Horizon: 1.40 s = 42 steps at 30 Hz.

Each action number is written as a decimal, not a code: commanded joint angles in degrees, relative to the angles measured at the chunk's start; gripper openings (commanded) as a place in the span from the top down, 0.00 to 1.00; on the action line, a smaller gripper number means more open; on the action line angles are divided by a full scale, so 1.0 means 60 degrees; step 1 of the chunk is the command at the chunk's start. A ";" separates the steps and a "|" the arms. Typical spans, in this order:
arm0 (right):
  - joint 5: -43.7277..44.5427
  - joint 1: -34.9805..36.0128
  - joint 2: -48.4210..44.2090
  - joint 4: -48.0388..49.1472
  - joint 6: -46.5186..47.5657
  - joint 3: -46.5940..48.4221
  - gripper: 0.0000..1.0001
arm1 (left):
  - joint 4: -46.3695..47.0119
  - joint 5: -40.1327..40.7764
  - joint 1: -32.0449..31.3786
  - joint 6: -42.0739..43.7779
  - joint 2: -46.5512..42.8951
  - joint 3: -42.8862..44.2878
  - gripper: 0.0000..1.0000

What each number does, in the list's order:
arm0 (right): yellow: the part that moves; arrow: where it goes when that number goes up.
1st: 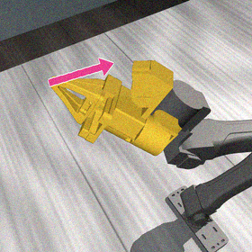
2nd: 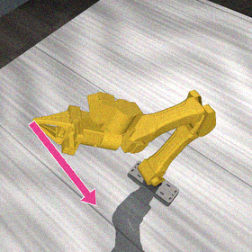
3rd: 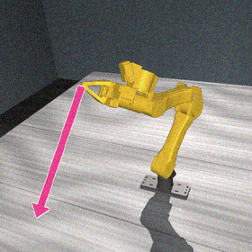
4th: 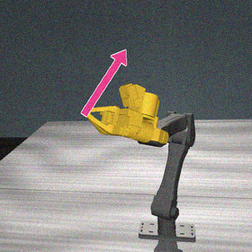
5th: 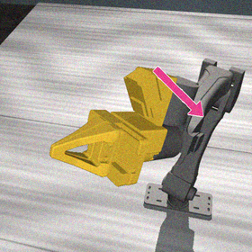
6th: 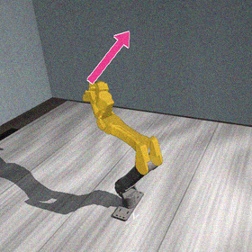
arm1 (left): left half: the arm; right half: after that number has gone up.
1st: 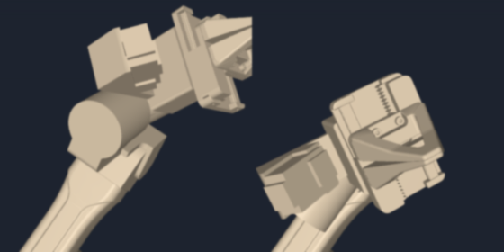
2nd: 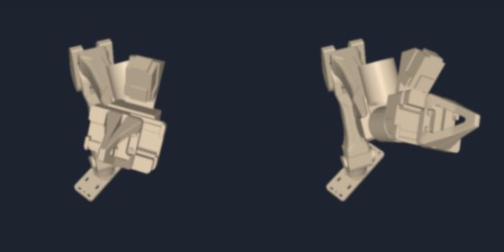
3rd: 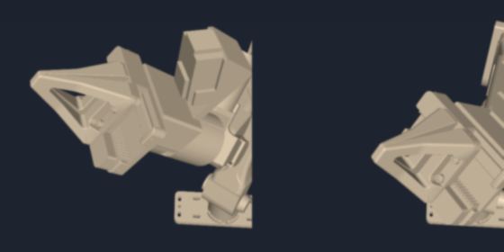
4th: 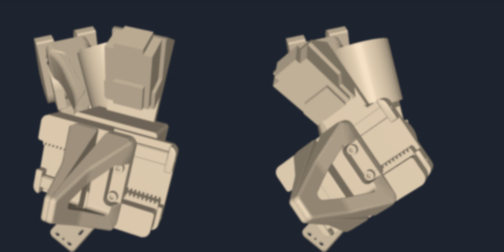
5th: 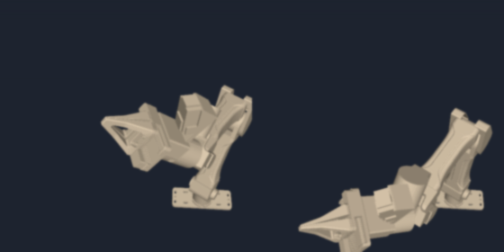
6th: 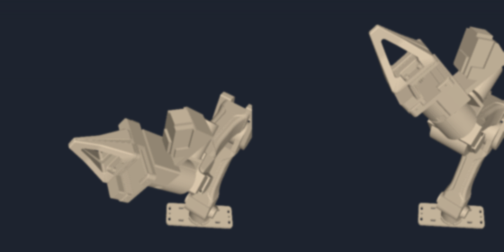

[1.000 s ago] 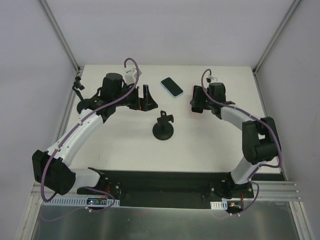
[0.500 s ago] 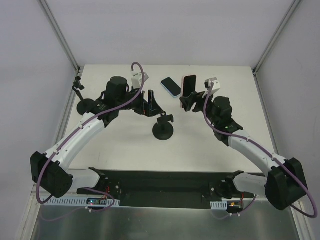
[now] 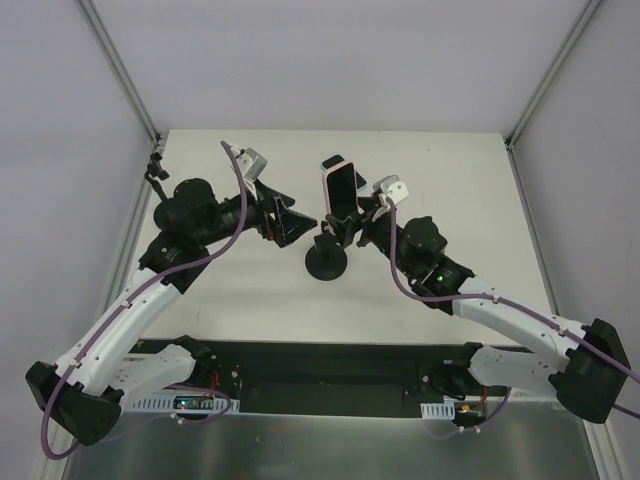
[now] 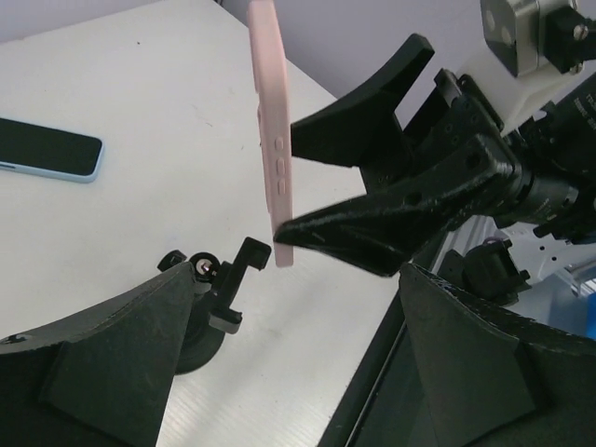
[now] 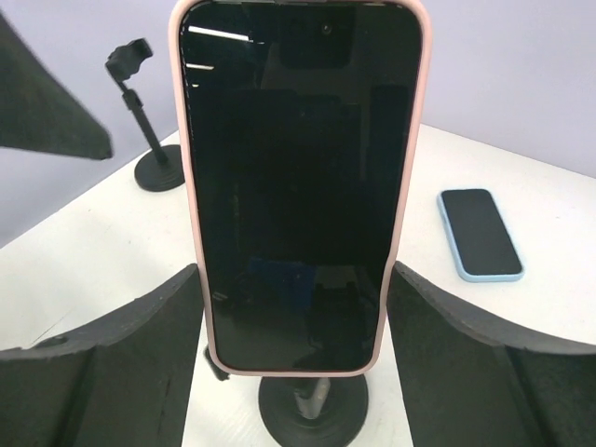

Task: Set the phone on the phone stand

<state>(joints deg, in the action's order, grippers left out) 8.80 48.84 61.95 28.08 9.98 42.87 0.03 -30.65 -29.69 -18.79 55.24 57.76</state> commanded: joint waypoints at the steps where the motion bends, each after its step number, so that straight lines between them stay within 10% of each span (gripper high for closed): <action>1: 0.0321 0.0721 0.0366 0.1429 0.0446 0.0881 0.99 | 0.0859 0.0523 -0.0105 0.0201 -0.0227 -0.0193 0.09; 18: 0.1082 0.2070 0.1320 0.1356 0.1355 0.1731 0.99 | 0.0829 0.1110 -0.0105 0.0143 -0.0243 -0.0295 0.39; 42: 0.2181 0.2876 0.2008 0.1122 0.2189 0.2332 0.99 | 0.0390 0.1769 -0.0090 0.0201 -0.0242 -0.0119 0.52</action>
<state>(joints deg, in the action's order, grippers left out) 19.90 65.28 73.91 28.75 20.75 52.51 2.17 -21.87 -29.69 -18.55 54.61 56.07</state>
